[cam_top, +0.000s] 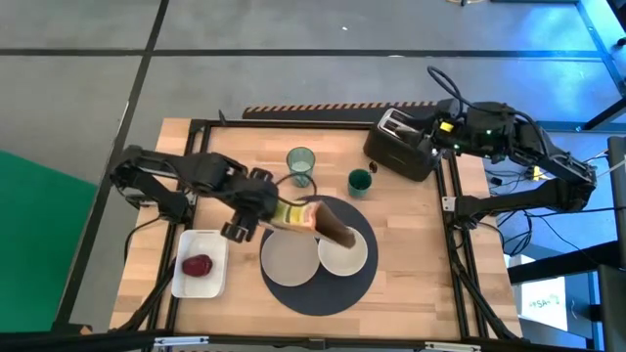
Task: Arrange a breakfast setting
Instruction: Pour the cereal from the cereal box into the white bowl
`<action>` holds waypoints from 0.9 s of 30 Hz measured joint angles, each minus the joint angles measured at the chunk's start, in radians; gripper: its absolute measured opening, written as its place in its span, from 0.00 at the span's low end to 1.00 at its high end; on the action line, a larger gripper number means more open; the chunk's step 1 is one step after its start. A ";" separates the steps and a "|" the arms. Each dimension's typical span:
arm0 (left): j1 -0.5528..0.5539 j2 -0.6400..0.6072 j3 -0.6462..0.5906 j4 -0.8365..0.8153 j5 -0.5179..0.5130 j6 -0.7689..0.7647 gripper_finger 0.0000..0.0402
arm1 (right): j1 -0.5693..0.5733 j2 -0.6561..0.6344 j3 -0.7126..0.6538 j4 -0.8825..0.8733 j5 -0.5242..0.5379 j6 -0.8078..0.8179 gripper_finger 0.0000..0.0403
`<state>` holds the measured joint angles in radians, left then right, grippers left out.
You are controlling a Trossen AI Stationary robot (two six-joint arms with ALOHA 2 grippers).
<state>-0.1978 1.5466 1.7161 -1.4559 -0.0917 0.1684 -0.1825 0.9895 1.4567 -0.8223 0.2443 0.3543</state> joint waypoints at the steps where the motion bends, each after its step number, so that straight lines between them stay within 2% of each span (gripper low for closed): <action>1: 0.000 0.015 0.000 -0.003 0.000 -0.007 0.46 | 0.000 -0.003 0.000 -0.001 -0.006 -0.006 0.51; 6: 0.001 0.077 0.000 -0.011 -0.008 -0.029 0.46 | 0.000 -0.017 0.000 -0.017 -0.035 -0.037 0.51; 14: 0.001 0.138 0.000 -0.111 -0.039 -0.051 0.46 | 0.000 -0.043 0.000 -0.111 -0.030 -0.088 0.51; 27: -0.031 0.150 0.001 -0.115 -0.083 -0.071 0.46 | -0.001 -0.042 0.000 -0.126 -0.027 -0.158 0.51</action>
<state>-0.2289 1.6966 1.7168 -1.5708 -0.1750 0.0978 -0.1837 0.9470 1.4570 -0.9482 0.2176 0.1967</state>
